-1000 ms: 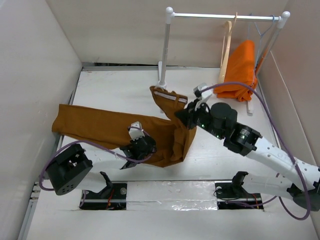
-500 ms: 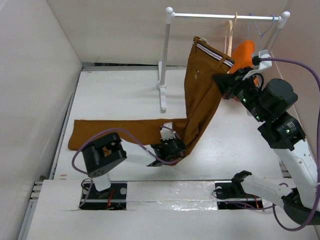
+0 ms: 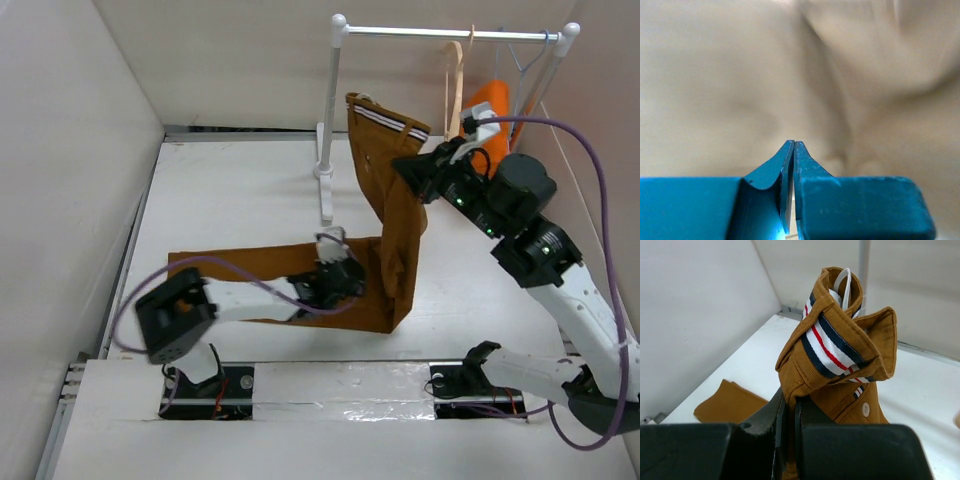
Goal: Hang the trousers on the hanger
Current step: Fold the trousers at the center of the board.
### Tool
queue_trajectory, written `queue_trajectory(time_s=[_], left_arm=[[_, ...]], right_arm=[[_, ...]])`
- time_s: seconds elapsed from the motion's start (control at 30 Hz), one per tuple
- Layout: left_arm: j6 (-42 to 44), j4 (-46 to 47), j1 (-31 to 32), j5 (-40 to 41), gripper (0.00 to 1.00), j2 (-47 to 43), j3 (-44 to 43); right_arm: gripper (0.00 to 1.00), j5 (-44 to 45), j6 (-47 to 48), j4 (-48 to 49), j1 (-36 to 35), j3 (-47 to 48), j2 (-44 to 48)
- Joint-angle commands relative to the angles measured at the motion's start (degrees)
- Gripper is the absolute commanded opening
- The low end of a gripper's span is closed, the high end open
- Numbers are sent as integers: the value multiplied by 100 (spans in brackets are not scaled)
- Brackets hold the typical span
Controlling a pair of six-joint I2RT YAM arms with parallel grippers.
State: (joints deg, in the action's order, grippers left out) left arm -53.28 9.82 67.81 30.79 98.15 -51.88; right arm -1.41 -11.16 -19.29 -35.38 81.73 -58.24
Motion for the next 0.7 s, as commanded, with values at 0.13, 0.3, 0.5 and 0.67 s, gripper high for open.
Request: queue_trajectory(time_s=[0.13, 0.3, 0.5, 0.67], left_arm=[[344, -1016, -1471, 366, 0, -4002, 1399], [783, -2211, -2331, 349, 0, -6031, 1024], [1275, -3170, -2580, 964, 0, -6966, -488], [1425, -3522, -2580, 1351, 0, -7108, -1051]], right_arm=[[0, 167, 35, 1207, -671, 624, -855], [0, 483, 70, 1375, -1304, 1195, -1890], [0, 791, 114, 1866, -2331, 1898, -3209], [0, 923, 105, 2411, -3053, 2741, -4946]])
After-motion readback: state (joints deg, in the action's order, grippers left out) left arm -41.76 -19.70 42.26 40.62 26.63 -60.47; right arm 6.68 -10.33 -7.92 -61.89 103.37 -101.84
